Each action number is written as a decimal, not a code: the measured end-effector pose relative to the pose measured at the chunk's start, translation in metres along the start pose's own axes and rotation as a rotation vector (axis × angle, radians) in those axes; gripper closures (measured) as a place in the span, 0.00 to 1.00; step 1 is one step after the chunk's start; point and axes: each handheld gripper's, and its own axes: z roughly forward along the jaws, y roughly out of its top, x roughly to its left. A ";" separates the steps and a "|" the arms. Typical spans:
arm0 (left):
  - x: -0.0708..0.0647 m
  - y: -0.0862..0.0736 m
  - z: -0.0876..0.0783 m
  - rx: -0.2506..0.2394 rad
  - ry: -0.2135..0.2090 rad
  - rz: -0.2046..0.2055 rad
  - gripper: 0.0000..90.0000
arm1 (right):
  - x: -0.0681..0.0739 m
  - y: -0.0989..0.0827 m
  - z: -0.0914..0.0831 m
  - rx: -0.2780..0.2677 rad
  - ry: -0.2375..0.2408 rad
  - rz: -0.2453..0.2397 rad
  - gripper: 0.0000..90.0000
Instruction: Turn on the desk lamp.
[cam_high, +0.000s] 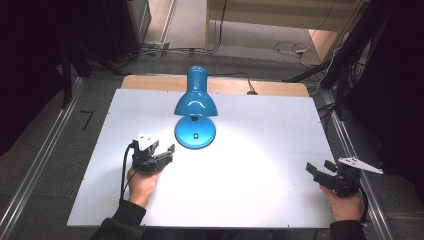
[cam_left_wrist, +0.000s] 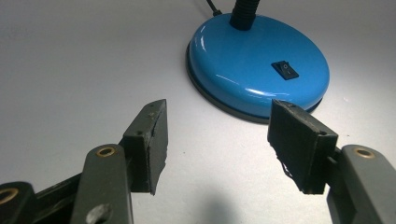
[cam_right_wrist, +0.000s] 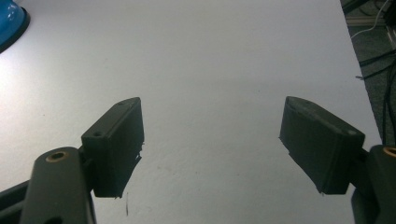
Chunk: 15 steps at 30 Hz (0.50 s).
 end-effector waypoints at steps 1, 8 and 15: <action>0.000 0.000 0.000 0.000 0.000 0.000 0.43 | 0.000 0.000 0.000 0.001 0.000 0.000 0.23; 0.001 -0.002 -0.002 0.012 0.008 0.005 0.41 | 0.000 0.000 0.000 0.000 0.001 0.000 0.23; 0.006 -0.004 -0.009 0.014 0.020 -0.003 0.38 | -0.001 0.000 -0.001 0.000 -0.002 0.003 0.23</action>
